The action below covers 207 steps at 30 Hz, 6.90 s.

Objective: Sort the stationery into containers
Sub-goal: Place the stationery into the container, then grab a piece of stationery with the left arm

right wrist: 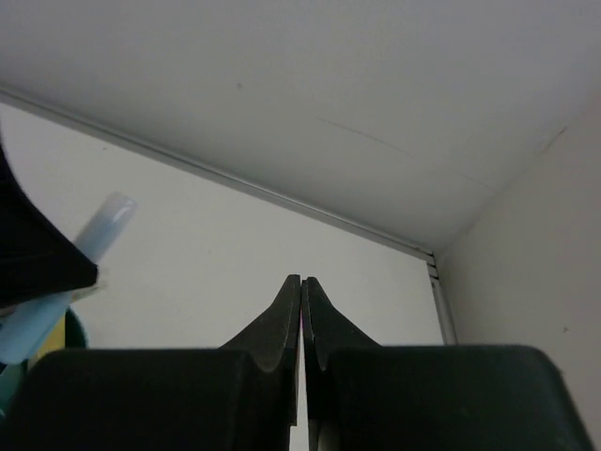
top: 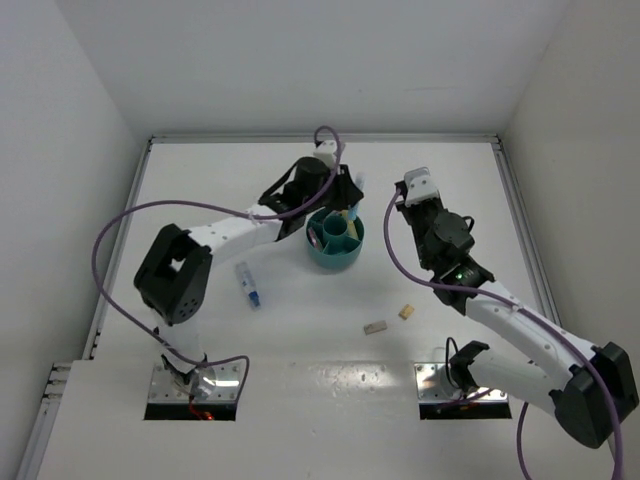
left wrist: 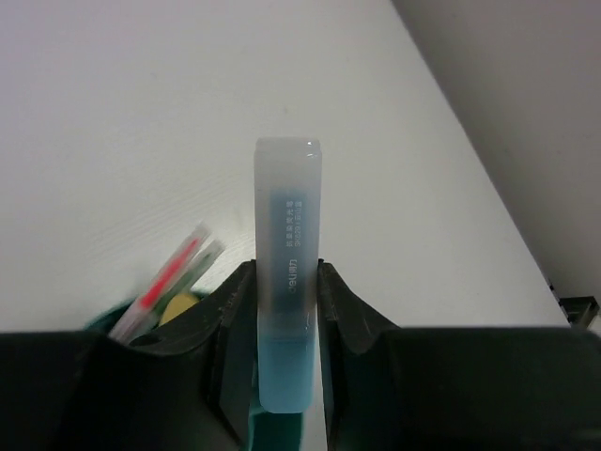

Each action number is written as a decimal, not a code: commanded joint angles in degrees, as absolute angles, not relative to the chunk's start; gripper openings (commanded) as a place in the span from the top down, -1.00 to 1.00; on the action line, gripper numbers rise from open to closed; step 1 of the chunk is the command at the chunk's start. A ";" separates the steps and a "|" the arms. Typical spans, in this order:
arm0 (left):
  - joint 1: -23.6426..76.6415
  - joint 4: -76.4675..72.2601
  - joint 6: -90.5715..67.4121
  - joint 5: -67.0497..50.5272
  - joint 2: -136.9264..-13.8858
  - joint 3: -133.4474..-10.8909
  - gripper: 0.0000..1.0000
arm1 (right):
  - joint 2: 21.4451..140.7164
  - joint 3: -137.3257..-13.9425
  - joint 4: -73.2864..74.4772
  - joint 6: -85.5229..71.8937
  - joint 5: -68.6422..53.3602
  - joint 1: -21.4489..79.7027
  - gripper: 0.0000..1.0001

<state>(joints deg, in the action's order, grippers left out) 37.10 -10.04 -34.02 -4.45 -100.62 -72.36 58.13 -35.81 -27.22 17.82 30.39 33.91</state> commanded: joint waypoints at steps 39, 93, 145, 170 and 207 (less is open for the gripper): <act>41.31 -63.90 -18.29 -8.44 -111.53 -55.11 1.00 | 56.95 -33.22 -31.55 17.93 29.44 33.22 1.00; 42.19 18.18 -50.71 36.65 -37.37 -36.66 -0.64 | 82.86 -62.27 6.40 13.97 -5.18 32.00 1.00; 42.19 34.78 -68.60 41.13 -31.45 -34.98 1.00 | 81.39 -64.45 9.06 13.91 9.86 28.57 -1.00; 31.82 29.79 -72.86 20.30 -71.63 -38.85 -0.50 | 71.89 -54.94 6.06 9.23 5.10 28.04 0.90; 25.58 26.10 -62.32 12.93 -79.64 -40.33 0.75 | 69.26 -53.35 3.16 9.76 6.77 28.04 0.90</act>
<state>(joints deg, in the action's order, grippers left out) 26.09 26.44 -63.59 17.65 -81.62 -38.52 70.54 -53.67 5.96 10.26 6.04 28.10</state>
